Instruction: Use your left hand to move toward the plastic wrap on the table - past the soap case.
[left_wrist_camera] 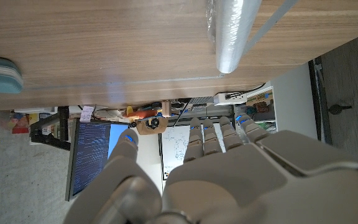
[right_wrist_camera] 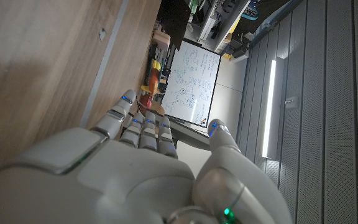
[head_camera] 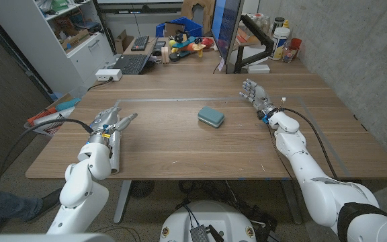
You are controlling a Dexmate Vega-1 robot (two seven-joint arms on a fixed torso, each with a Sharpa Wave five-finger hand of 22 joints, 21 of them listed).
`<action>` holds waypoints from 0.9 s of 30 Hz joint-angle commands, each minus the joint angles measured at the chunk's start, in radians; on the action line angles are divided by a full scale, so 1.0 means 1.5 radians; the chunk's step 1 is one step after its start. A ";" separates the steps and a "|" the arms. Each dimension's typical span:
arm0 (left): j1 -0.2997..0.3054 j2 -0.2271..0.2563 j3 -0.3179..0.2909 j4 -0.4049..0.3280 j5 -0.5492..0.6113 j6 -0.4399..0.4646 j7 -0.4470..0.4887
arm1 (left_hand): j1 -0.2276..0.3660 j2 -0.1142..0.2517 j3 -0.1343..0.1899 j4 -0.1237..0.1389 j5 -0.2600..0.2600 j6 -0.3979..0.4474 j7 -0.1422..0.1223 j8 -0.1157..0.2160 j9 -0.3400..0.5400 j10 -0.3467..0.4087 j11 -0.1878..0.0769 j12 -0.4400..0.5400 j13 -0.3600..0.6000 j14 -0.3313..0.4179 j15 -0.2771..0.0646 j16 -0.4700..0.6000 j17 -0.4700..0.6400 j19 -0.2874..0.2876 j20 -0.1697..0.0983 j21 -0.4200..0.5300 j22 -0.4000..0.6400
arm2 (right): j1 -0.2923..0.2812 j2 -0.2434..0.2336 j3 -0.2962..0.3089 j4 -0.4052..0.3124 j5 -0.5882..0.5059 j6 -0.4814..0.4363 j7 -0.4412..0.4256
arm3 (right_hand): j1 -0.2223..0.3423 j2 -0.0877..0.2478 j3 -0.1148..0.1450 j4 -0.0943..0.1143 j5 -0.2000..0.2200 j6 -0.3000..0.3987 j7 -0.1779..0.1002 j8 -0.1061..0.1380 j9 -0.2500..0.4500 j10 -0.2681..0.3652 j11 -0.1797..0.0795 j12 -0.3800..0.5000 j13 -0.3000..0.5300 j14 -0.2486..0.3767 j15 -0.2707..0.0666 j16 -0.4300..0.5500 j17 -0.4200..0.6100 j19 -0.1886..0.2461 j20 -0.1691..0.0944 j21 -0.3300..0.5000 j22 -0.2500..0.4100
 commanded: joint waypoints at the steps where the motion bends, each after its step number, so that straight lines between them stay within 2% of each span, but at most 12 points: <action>1: -0.002 0.014 0.011 0.003 0.033 0.026 -0.018 | 0.009 -0.003 0.001 -0.005 -0.002 0.007 0.001 0.006 0.003 0.003 -0.004 0.003 0.003 0.003 0.002 0.004 0.002 0.000 0.007 0.000 0.004 | 0.009 0.004 0.001 0.015 -0.006 0.007 0.001 | 0.002 0.007 -0.004 0.001 0.004 0.006 0.001 -0.001 0.002 0.006 0.000 0.001 0.004 0.003 0.000 0.002 -0.001 0.000 0.000 0.003 0.003; 9: 0.002 0.018 0.012 0.003 0.047 0.035 -0.021 | 0.009 -0.003 0.000 -0.006 -0.002 0.010 0.001 0.007 0.004 0.005 -0.003 0.003 0.003 0.004 0.002 0.004 0.002 0.000 0.008 0.000 0.004 | 0.000 0.006 0.001 -0.002 -0.007 0.002 -0.002 | 0.002 0.007 -0.004 0.001 0.005 0.006 0.002 -0.001 0.002 0.007 0.000 0.001 0.004 0.004 0.000 0.002 -0.001 0.000 0.000 0.003 0.003; 19: 0.001 0.033 0.020 0.010 0.065 0.033 -0.027 | 0.010 -0.003 -0.001 -0.006 -0.002 0.012 0.001 0.006 0.004 0.005 -0.003 0.003 0.003 0.005 0.002 0.004 0.002 -0.002 0.009 -0.001 0.004 | -0.031 0.011 -0.009 -0.059 -0.013 -0.008 -0.021 | 0.002 0.007 -0.004 0.001 0.005 0.005 0.002 -0.001 0.002 0.007 0.000 0.001 0.004 0.004 0.000 0.002 -0.001 0.000 0.001 0.003 0.003; 27: -0.001 0.039 0.030 0.011 0.086 0.041 -0.039 | 0.010 -0.002 -0.001 -0.006 -0.002 0.015 0.000 0.007 0.004 0.006 -0.003 0.003 0.003 0.006 0.002 0.004 0.002 -0.002 0.009 -0.001 0.004 | -0.027 0.012 -0.015 -0.040 -0.012 0.000 -0.021 | 0.002 0.007 -0.005 0.001 0.005 0.006 0.001 -0.001 0.002 0.007 0.000 0.001 0.004 0.004 0.000 0.002 -0.002 0.000 0.000 0.003 0.003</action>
